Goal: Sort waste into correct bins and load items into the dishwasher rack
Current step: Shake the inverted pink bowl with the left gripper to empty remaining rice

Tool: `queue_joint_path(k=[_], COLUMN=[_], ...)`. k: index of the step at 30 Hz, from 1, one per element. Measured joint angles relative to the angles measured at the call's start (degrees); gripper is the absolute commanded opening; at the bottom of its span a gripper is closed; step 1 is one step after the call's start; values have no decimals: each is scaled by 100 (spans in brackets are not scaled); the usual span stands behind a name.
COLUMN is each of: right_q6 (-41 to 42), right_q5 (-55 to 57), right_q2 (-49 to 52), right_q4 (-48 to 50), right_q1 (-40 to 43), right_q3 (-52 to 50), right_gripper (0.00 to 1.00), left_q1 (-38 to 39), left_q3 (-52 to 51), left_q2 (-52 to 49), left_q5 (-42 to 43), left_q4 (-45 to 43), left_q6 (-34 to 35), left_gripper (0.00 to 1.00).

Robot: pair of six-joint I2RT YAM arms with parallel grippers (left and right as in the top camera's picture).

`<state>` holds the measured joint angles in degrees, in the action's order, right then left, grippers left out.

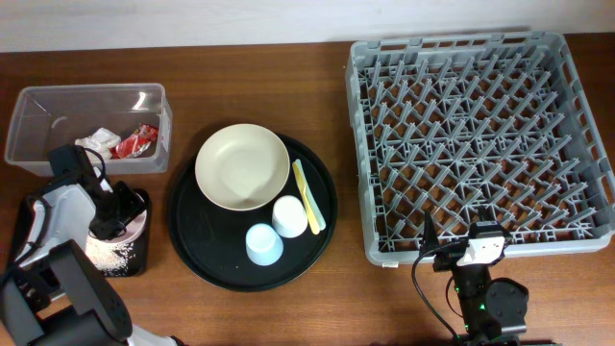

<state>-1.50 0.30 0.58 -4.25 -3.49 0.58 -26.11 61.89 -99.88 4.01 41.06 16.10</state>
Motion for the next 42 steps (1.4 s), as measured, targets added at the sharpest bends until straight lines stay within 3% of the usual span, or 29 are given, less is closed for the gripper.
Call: queue_joint_path(k=[9,14,19,30,35,42], right_q6=[0,0,0,-2,0,-2], right_q5=[0,0,2,0,0,0], right_q2=[0,0,0,0,0,0], right_q4=[0,0,0,0,0,0], right_q1=[0,0,0,0,0,0], right_q3=[2,2,0,2,2,2], right_gripper=[98,98,98,98,98,98], left_q1=[2,-136,-962,-1034,-1034,-1034], left_q3=[675,728,728,424,363,214], left_q2=[426,667,667,326,-107,-107], left_q5=[-20,-793,-789,-306,-269,-247], left_q4=[673,1248,1213,667,577,271], left_q6=[2,107,173,59,2,-4], left_gripper=[56,56,56,56,30,27])
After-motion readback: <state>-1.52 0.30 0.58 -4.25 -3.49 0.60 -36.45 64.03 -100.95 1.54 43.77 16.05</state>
